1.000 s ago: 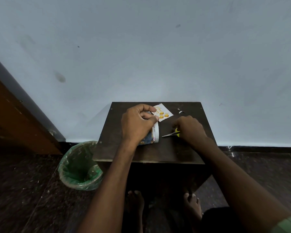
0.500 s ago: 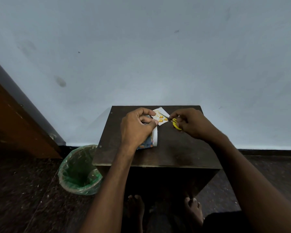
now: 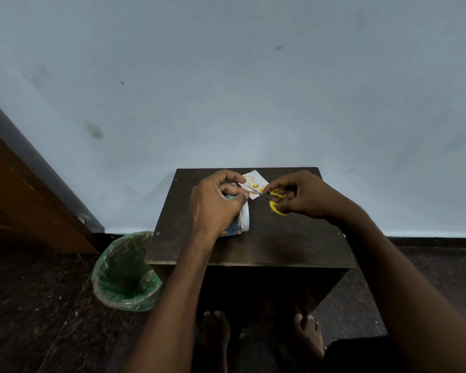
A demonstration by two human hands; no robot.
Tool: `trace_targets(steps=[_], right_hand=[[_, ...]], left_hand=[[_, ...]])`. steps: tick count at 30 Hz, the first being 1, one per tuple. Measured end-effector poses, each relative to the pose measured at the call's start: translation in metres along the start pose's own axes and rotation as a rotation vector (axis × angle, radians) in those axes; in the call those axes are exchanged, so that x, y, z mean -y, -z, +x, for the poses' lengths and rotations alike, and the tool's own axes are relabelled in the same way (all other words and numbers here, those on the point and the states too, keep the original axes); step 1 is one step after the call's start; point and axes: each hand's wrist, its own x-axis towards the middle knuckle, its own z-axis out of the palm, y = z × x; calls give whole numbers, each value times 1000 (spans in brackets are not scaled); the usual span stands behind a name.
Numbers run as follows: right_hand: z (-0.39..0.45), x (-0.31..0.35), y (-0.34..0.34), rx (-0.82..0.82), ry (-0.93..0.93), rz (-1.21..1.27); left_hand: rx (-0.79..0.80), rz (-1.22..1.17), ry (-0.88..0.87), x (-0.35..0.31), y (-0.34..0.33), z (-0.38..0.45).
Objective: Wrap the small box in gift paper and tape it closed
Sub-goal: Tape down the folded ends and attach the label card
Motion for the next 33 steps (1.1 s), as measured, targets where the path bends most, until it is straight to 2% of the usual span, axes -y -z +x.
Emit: trace_targets(steps=[6,21,26,29,33], right_hand=[[6,4,-9,-16,38,42],[7,4,-12,-90,85,-34],[7,-9,-4,-77,5,1],[8,-18,-13,-146,-92,-207],[8,-22,-46,-102,-182,-638]], left_hand=[[-13,14,-44,2,-1,-2],[-35,24,-66,7,-2,0],[-31,46,-41,5,-1,1],[-11,56,-40,7,0,3],[15,52,-48,10,0,4]])
